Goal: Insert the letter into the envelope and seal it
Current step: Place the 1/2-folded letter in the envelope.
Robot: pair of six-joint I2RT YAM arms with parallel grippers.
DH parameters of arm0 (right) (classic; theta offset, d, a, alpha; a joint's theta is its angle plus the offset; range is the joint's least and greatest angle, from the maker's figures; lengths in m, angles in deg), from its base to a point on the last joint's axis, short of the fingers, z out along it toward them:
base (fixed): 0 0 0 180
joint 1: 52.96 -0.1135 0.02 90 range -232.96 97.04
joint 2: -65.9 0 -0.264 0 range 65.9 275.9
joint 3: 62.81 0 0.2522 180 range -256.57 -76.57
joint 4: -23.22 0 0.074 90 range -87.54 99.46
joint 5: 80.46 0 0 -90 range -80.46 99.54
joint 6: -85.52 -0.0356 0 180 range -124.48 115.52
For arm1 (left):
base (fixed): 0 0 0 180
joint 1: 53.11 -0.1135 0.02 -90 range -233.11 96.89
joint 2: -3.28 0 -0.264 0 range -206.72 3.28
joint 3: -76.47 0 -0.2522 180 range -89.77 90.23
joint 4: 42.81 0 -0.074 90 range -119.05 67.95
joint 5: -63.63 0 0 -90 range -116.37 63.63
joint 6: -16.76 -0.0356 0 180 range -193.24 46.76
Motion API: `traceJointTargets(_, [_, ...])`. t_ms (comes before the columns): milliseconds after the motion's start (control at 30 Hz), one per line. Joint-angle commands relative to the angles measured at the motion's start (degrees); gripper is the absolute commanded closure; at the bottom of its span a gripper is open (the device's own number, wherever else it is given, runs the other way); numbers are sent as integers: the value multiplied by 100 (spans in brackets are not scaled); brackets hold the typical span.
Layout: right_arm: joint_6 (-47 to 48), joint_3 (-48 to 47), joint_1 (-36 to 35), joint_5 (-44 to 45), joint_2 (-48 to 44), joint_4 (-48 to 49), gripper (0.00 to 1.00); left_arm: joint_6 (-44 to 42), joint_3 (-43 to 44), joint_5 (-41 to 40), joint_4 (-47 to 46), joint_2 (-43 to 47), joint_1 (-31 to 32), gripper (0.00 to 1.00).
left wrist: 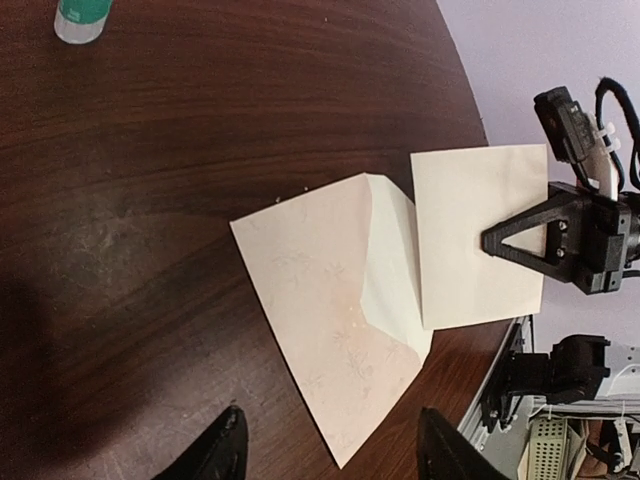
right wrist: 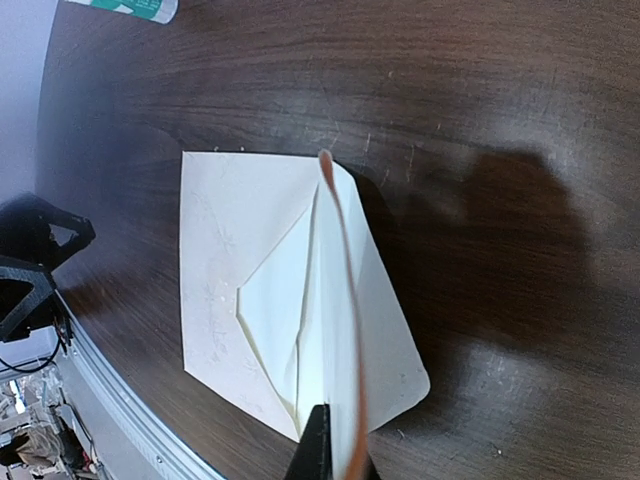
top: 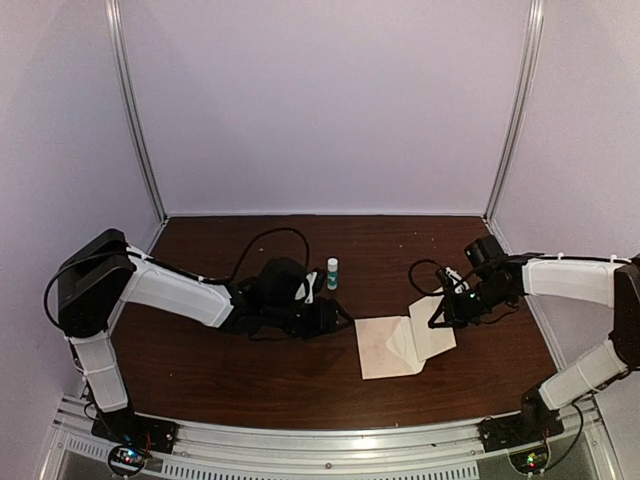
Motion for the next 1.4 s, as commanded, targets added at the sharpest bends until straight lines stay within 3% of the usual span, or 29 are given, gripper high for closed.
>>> traceJointTargets(0, [217,119,35,-168,131,-33,100,-77,186,424,-110,-260,22,41])
traceJointTargets(900, [-488,648,-121,-458,506,1069,100,-307,334,987,-130,-847,26,42])
traceJointTargets(1367, [-1403,632,-951,-561,900,2152,100,-339,-94,820,97,-616,24,42])
